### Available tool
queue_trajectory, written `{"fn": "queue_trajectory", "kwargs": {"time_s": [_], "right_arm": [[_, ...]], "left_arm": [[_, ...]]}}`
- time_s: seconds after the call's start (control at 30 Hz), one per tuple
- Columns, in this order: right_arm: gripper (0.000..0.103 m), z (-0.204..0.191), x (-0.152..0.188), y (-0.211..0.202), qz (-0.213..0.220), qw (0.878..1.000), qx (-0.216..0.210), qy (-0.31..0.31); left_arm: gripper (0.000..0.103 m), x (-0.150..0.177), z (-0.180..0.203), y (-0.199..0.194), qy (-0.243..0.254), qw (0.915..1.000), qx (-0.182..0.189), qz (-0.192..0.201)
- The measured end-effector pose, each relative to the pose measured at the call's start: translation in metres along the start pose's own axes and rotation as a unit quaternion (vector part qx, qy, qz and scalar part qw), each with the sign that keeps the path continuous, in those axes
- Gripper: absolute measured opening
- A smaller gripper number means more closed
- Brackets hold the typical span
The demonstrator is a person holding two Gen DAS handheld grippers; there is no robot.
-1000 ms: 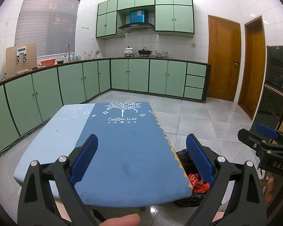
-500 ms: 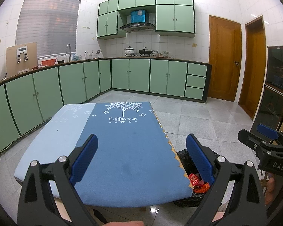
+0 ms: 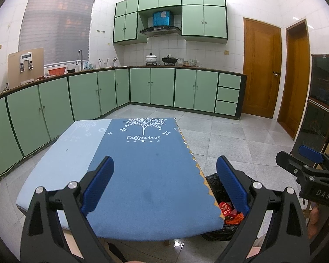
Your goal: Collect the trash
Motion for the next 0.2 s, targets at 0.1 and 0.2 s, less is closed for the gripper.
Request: {"fn": "queue_trajectory", "kwargs": {"time_s": [0.1, 0.2], "right_arm": [[0.097, -0.0001, 0.0, -0.0001, 0.0, 1.0, 0.0, 0.0], [0.097, 0.0001, 0.0001, 0.0005, 0.0, 1.0, 0.0, 0.001]], "left_arm": [[0.092, 0.0008, -0.0001, -0.0002, 0.0, 1.0, 0.0, -0.001], [0.092, 0.0011, -0.0003, -0.0003, 0.0, 1.0, -0.001, -0.002]]}}
Point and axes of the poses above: each gripper's, at about its wrist camera, not at the fingertips, and y roughly the way its jaws point, z to its right, x to its underside, the point moved 6 cm from there along y, roughly the way its jaws point, and after that the axes turned 14 degrees about -y, right-handed, at the moved point
